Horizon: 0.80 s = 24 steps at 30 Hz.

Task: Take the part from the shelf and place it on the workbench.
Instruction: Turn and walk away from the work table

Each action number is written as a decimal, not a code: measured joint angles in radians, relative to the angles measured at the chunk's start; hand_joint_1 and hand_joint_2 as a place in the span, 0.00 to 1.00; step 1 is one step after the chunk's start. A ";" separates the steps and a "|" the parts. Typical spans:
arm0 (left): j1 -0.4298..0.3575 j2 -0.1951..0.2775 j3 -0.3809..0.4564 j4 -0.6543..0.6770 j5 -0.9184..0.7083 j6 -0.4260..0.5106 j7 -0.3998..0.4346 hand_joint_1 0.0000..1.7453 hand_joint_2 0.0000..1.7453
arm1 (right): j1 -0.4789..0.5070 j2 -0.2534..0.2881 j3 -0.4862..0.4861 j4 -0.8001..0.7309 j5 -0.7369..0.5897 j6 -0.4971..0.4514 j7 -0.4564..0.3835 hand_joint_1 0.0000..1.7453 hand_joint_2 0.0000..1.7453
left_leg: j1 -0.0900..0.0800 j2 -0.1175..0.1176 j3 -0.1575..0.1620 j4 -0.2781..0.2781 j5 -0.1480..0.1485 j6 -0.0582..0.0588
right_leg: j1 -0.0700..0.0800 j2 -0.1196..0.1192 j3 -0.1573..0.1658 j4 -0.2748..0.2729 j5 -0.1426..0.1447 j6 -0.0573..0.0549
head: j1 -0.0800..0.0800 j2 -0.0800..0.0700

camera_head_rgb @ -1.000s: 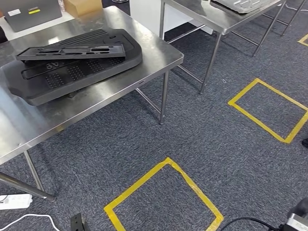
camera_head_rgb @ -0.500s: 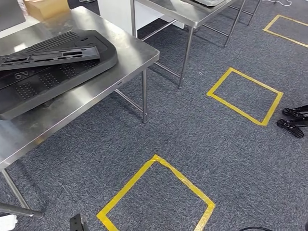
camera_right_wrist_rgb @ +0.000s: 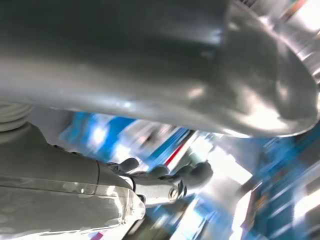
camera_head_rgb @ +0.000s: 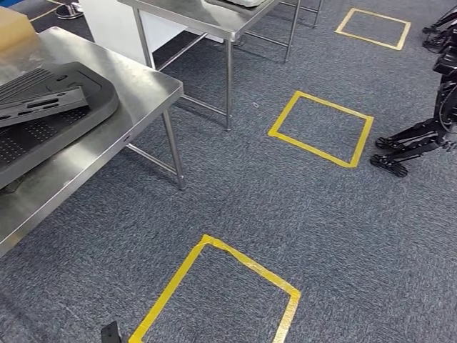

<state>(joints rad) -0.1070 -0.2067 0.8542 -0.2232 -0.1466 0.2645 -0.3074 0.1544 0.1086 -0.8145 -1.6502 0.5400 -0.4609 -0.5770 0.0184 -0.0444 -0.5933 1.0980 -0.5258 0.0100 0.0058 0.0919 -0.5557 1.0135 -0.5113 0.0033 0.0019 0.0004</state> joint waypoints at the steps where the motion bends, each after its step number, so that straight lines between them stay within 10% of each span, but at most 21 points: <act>1: 0.001 0.000 0.003 0.000 0.000 0.001 0.002 0.00 0.00 | -0.016 0.005 -0.054 0.044 0.020 0.003 -0.008 0.00 0.00 | 0.001 -0.015 0.012 -0.030 0.006 0.001 | -0.002 0.010 -0.003 0.003 -0.002 0.005 | 0.000 0.000; 4: 0.000 -0.001 0.009 0.000 0.000 0.004 0.009 0.00 0.00 | -0.061 0.006 -0.202 0.196 0.075 -0.015 -0.020 0.00 0.00 | -0.001 -0.006 0.022 -0.049 0.000 0.010 | -0.007 0.027 -0.011 0.002 -0.002 0.022 | 0.000 0.000; 6: -0.001 -0.002 0.012 0.000 0.000 0.006 0.010 0.00 0.00 | -0.093 -0.002 -0.293 0.319 0.090 -0.038 -0.019 0.00 0.00 | 0.002 0.013 0.030 -0.058 0.001 0.020 | -0.006 -0.014 -0.024 0.034 -0.023 0.034 | 0.003 0.000; 10: 0.002 -0.001 0.018 0.000 0.000 0.012 0.008 0.00 0.00 | -0.161 -0.036 -0.430 0.621 0.036 -0.022 0.037 0.00 0.00 | -0.001 0.065 0.041 -0.064 -0.006 0.030 | -0.018 -0.080 -0.144 0.258 -0.109 0.054 | 0.005 0.000; 12: 0.002 -0.001 0.023 0.000 0.000 0.013 0.008 0.00 0.00 | -0.172 -0.049 -0.476 0.745 0.020 -0.039 0.056 0.00 0.00 | -0.002 0.085 0.046 -0.064 -0.013 0.027 | -0.024 -0.087 -0.150 0.252 -0.077 0.059 | 0.005 0.000; 14: 0.002 -0.001 0.029 0.000 0.000 0.014 0.008 0.00 0.00 | -0.183 -0.064 -0.508 0.851 0.018 -0.072 0.070 0.00 0.00 | -0.002 0.105 0.059 -0.064 -0.023 0.020 | -0.024 -0.112 -0.092 0.126 -0.006 0.060 | 0.005 0.000; 19: -0.001 -0.001 0.035 0.000 0.000 0.019 0.009 0.00 0.00 | -0.204 -0.089 -0.542 1.042 0.059 -0.168 0.136 0.00 0.00 | -0.004 0.146 0.081 -0.068 -0.043 -0.008 | -0.003 -0.132 -0.041 0.013 0.024 0.029 | 0.002 0.000; 22: -0.002 0.000 0.037 0.000 0.000 0.020 0.007 0.00 0.00 | -0.210 -0.102 -0.547 1.113 0.086 -0.202 0.186 0.00 0.00 | 0.000 0.106 0.065 -0.004 -0.087 -0.016 | -0.007 -0.104 -0.028 0.000 0.026 0.006 | 0.000 0.000; 24: 0.001 0.002 0.040 0.000 0.000 0.021 0.005 0.00 0.00 | -0.218 -0.105 -0.547 1.158 0.107 -0.215 0.226 0.00 0.00 | -0.002 0.068 -0.003 0.129 -0.143 -0.014 | -0.005 -0.081 -0.026 -0.001 0.024 -0.005 | -0.001 0.000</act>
<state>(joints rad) -0.1064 -0.2043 0.8944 -0.2232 -0.1470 0.2855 -0.3021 -0.0637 0.0041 -1.3612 -0.4925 0.6469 -0.6762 -0.3513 0.0160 0.0232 -0.5959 1.2266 -0.6688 -0.0036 0.0006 0.0111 -0.5813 1.0130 -0.4870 -0.0015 0.0010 0.0004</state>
